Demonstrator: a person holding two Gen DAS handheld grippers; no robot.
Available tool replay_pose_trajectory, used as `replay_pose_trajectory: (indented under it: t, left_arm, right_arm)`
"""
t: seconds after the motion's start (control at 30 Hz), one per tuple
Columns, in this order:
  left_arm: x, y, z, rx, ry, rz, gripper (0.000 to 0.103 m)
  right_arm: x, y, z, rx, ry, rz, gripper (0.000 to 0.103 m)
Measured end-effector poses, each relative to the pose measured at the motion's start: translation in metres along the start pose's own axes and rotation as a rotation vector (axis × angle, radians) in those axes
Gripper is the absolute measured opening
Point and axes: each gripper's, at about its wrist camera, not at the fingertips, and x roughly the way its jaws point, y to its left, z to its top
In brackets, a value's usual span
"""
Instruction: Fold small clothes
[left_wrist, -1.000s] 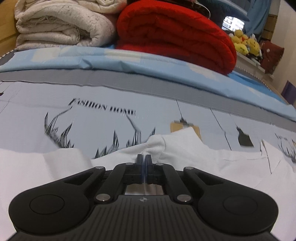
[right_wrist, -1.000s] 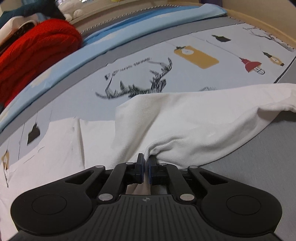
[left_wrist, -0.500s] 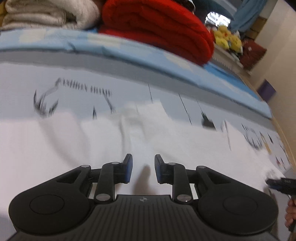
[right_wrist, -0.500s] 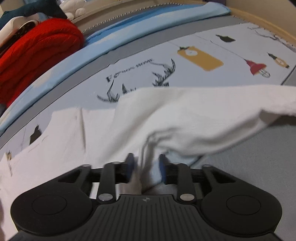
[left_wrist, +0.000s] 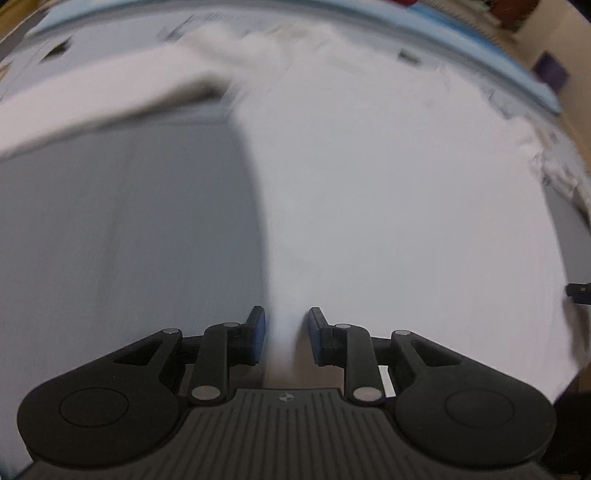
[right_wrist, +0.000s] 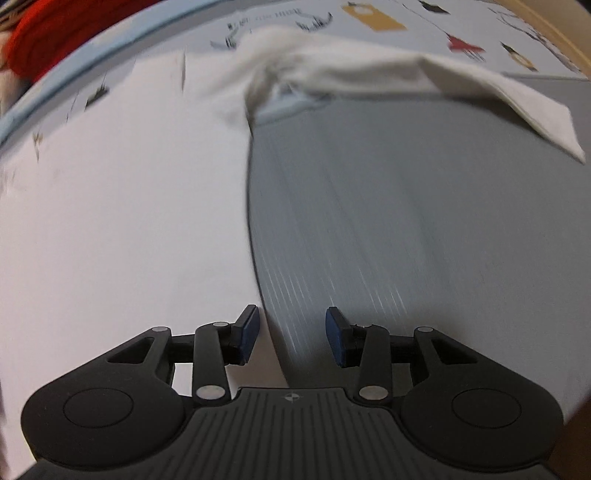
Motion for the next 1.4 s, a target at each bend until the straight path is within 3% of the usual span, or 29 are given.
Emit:
replay_pose_trajectory:
  t: [0.17,0.27,0.3,0.33,0.37,0.4,0.5,0.57,0.67,0.73,0.77,0.83,0.93,1.0,1.07,1.1,1.23,1.33,1.4]
  left_arm:
    - [-0.027,0.013,-0.066,-0.085,-0.018,-0.024,0.027]
    - [-0.035,0.010,-0.085,-0.088,-0.029,-0.011,0.017]
    - [-0.036,0.008,-0.086,-0.076,-0.031,0.003,0.008]
    - [-0.039,0.004,-0.091,-0.062,-0.037,0.008,0.006]
    - [-0.045,-0.001,-0.093,-0.050,-0.056,0.015,0.006]
    - [-0.052,-0.005,-0.096,-0.047,-0.090,0.025,0.006]
    - [-0.071,-0.004,-0.098,-0.085,-0.176,0.011,0.006]
    - [-0.072,-0.004,-0.101,-0.094,-0.161,0.023,0.007]
    - [-0.060,-0.004,-0.101,-0.093,-0.087,0.050,0.013]
    - [-0.065,-0.004,-0.102,-0.096,-0.119,0.079,0.014]
    - [-0.070,-0.004,-0.101,-0.092,-0.150,0.069,0.014]
    - [-0.077,-0.007,-0.098,-0.090,-0.197,0.025,0.014]
    - [-0.071,-0.015,-0.096,-0.071,-0.175,-0.038,0.016]
    - [-0.057,-0.020,-0.099,-0.058,-0.089,-0.048,0.023]
    - [-0.046,-0.026,-0.104,-0.028,-0.005,-0.009,0.023]
    - [-0.049,-0.030,-0.106,-0.007,-0.020,0.003,0.024]
    - [-0.061,-0.035,-0.104,0.003,-0.059,-0.024,0.027]
    - [-0.050,-0.033,-0.103,0.002,0.002,0.017,0.030]
    - [-0.055,-0.032,-0.103,-0.012,-0.007,0.010,0.030]
  right_arm:
    - [-0.024,-0.015,-0.049,0.006,0.025,-0.023,0.041]
    - [-0.032,-0.024,-0.070,0.038,0.040,-0.026,0.041]
    - [-0.035,-0.025,-0.075,0.038,0.038,-0.031,0.039]
    - [-0.037,-0.025,-0.078,0.035,0.034,-0.033,0.034]
    - [-0.040,-0.026,-0.081,0.033,0.032,-0.025,0.017]
    - [-0.042,-0.026,-0.084,0.036,0.029,-0.007,0.007]
    - [-0.064,-0.031,-0.088,0.049,-0.065,0.021,0.006]
    - [-0.076,-0.038,-0.087,0.084,-0.135,0.048,0.006]
    - [-0.064,-0.043,-0.091,0.120,-0.078,-0.002,0.010]
    - [-0.057,-0.043,-0.095,0.136,-0.035,-0.046,0.019]
    - [-0.061,-0.043,-0.095,0.146,-0.060,-0.058,0.025]
    - [-0.078,-0.037,-0.097,0.141,-0.162,-0.047,0.026]
    - [-0.094,-0.025,-0.098,0.072,-0.263,0.025,0.042]
    - [-0.085,-0.016,-0.097,0.010,-0.199,0.058,0.047]
    - [-0.066,-0.009,-0.104,-0.035,-0.063,0.012,0.047]
    - [-0.058,-0.008,-0.106,-0.042,-0.015,-0.025,0.046]
    - [-0.068,-0.004,-0.107,-0.036,-0.060,0.009,0.047]
    - [-0.057,-0.002,-0.111,-0.072,0.020,-0.026,0.048]
    - [-0.059,0.007,-0.110,-0.113,0.012,-0.052,0.048]
